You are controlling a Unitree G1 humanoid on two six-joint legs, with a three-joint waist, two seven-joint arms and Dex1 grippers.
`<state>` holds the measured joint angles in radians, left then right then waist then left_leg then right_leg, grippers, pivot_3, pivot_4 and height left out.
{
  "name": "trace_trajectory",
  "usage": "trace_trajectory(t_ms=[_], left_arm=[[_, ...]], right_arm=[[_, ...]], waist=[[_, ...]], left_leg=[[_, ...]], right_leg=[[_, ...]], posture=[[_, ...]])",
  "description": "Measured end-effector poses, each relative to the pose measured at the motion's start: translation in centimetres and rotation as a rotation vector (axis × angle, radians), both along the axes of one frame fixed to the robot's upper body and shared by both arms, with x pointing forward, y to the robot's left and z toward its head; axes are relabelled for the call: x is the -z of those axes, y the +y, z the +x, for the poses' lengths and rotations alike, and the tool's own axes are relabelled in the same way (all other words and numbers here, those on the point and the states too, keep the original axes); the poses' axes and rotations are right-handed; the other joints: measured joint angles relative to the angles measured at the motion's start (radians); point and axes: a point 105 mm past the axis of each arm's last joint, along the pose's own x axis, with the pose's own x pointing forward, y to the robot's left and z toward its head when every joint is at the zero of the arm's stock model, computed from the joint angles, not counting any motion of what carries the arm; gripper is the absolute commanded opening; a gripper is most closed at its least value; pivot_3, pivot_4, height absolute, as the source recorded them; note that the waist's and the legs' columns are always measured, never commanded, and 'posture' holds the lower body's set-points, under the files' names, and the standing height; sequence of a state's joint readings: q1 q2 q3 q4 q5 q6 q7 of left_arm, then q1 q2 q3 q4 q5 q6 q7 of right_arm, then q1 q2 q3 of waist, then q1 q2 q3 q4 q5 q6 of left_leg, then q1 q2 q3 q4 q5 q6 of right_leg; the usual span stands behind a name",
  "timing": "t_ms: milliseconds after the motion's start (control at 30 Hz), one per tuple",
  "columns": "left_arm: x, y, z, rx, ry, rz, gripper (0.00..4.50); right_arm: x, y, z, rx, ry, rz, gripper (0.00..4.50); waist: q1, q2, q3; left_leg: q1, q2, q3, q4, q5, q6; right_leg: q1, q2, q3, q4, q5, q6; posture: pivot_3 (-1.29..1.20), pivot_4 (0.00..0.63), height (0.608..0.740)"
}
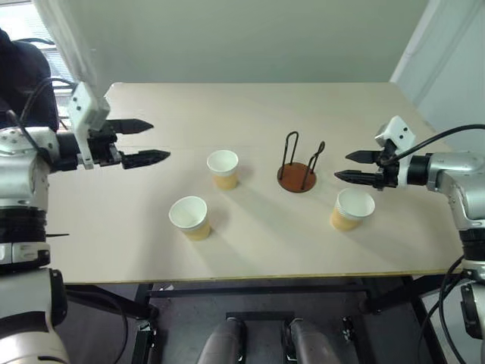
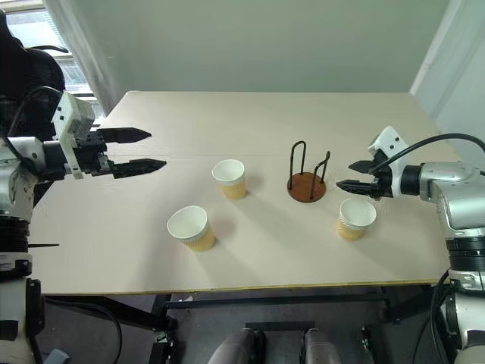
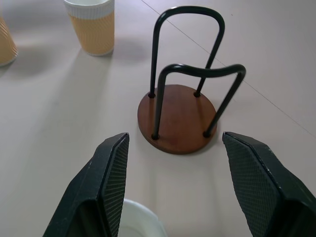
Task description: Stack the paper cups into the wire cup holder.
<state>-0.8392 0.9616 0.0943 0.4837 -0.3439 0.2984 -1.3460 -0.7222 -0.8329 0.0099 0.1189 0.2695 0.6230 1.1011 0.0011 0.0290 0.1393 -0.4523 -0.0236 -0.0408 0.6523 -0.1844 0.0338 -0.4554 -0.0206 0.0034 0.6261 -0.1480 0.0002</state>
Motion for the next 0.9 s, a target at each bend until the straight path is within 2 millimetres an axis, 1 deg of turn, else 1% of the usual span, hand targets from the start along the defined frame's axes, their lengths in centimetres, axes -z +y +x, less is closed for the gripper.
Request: trace_trajectory(t_ms=[133, 233, 300, 367, 467, 600, 800, 900], left_arm=[[0.5, -0.6, -0.2, 0.061, 0.036, 0.041, 4.48], [-0.4, -0.9, -0.1, 0.074, 0.020, 0.040, 4.48], [-0.9, -1.2, -0.1, 0.083, 0.017, 0.034, 4.48], [-0.9, -1.2, -0.1, 0.082, 0.033, 0.025, 4.48], [-0.7, -1.2, -0.1, 0.078, 0.045, 0.017, 4.48], [-0.7, -1.1, -0.1, 0.067, 0.044, 0.013, 4.48], [-1.1, -1.3, -0.1, 0.070, 0.027, 0.014, 4.48], [-1.3, -1.3, -0.2, 0.072, 0.021, 0.000, 4.48]], right_arm=[[0.1, 0.2, 0.2, 0.016, 0.030, 0.006, 3.04], [-0.8, 1.1, 0.9, 0.027, 0.024, 0.026, 3.04], [-0.8, 1.9, 1.1, 0.011, 0.035, 0.029, 3.04], [-0.4, 2.4, 1.1, 0.002, 0.055, 0.037, 3.04], [0.2, 2.9, 1.0, -0.006, 0.084, 0.029, 3.04], [0.6, 3.8, 0.9, -0.011, 0.100, 0.029, 3.04], [2.8, 5.5, 0.8, -0.011, 0.144, 0.035, 3.04], [3.2, 5.9, 0.7, -0.005, 0.148, 0.028, 3.04]], waist=[[-0.001, 0.000, 0.000], [-0.002, 0.000, 0.000], [-0.003, 0.000, 0.000], [-0.003, 0.000, 0.000], [0.000, 0.000, 0.000], [0.000, 0.000, 0.000], [-0.001, 0.000, 0.000], [-0.001, 0.000, 0.000]], left_leg=[[0.000, 0.000, 0.000, 0.000, 0.001, 0.001], [0.000, 0.000, 0.000, 0.000, 0.001, 0.001], [0.000, 0.000, 0.000, 0.000, 0.001, 0.002], [-0.001, 0.000, 0.000, 0.000, 0.002, 0.003], [-0.002, 0.000, 0.000, 0.000, 0.005, 0.010], [-0.002, 0.000, 0.000, 0.000, 0.004, 0.010], [-0.002, 0.000, 0.000, 0.000, 0.004, 0.010], [-0.002, 0.000, 0.000, 0.000, 0.004, 0.010]], right_leg=[[0.000, 0.000, 0.000, 0.000, 0.000, 0.000], [0.000, 0.000, 0.000, 0.000, 0.000, 0.000], [0.000, 0.000, 0.000, 0.000, 0.000, 0.000], [-0.001, 0.000, 0.000, 0.000, 0.000, 0.000], [-0.002, 0.000, 0.000, 0.000, 0.000, 0.001], [-0.002, 0.000, 0.000, 0.000, 0.000, 0.000], [-0.002, 0.000, 0.000, 0.000, 0.000, 0.000], [-0.002, 0.000, 0.000, 0.000, 0.000, 0.000]], posture=[[0.00, 0.150, 0.740], [0.00, 0.150, 0.740], [0.00, 0.150, 0.740], [0.00, 0.150, 0.740], [0.00, 0.150, 0.740], [0.00, 0.150, 0.740], [0.00, 0.150, 0.740], [0.00, 0.150, 0.740]])
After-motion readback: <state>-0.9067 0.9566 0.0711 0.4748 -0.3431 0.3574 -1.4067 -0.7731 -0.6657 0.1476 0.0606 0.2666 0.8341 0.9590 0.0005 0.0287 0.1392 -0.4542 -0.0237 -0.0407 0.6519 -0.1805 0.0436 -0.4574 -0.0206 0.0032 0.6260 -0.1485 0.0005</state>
